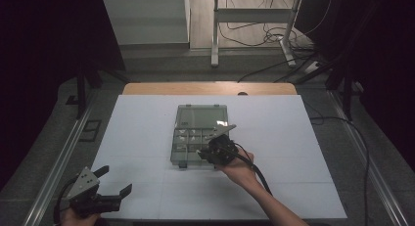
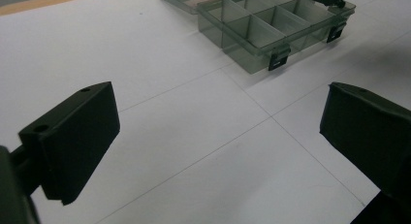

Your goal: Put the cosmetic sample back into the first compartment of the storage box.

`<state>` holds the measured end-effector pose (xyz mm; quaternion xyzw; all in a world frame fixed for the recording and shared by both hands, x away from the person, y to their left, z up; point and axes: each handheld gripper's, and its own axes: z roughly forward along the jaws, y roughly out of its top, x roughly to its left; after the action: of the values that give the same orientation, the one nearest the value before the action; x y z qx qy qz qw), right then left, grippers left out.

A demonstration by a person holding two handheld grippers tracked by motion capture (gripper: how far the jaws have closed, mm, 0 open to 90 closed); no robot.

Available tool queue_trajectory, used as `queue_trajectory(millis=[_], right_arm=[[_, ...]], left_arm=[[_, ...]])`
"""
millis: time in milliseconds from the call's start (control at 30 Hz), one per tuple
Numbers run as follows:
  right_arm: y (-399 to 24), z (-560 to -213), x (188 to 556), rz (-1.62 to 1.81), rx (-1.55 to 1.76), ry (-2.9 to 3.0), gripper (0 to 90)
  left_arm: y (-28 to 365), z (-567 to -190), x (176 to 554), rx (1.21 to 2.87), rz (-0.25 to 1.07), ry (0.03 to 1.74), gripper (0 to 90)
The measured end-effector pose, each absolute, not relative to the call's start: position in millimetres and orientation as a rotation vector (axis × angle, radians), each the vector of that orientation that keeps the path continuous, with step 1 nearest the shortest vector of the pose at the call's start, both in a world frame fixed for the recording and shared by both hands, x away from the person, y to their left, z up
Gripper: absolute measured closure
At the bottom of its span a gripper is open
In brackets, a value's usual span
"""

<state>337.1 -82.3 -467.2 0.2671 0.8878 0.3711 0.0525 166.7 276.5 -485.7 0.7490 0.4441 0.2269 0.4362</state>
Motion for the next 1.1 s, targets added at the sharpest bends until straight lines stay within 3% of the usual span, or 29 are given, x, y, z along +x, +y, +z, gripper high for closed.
queue_trajectory(millis=[1100], right_arm=[[-45.0,-472.2,378.4,1.133,0.847,2.651,80.9]], left_arm=[[276.3,-485.8,167.2,1.869,0.558,1.103,1.1]])
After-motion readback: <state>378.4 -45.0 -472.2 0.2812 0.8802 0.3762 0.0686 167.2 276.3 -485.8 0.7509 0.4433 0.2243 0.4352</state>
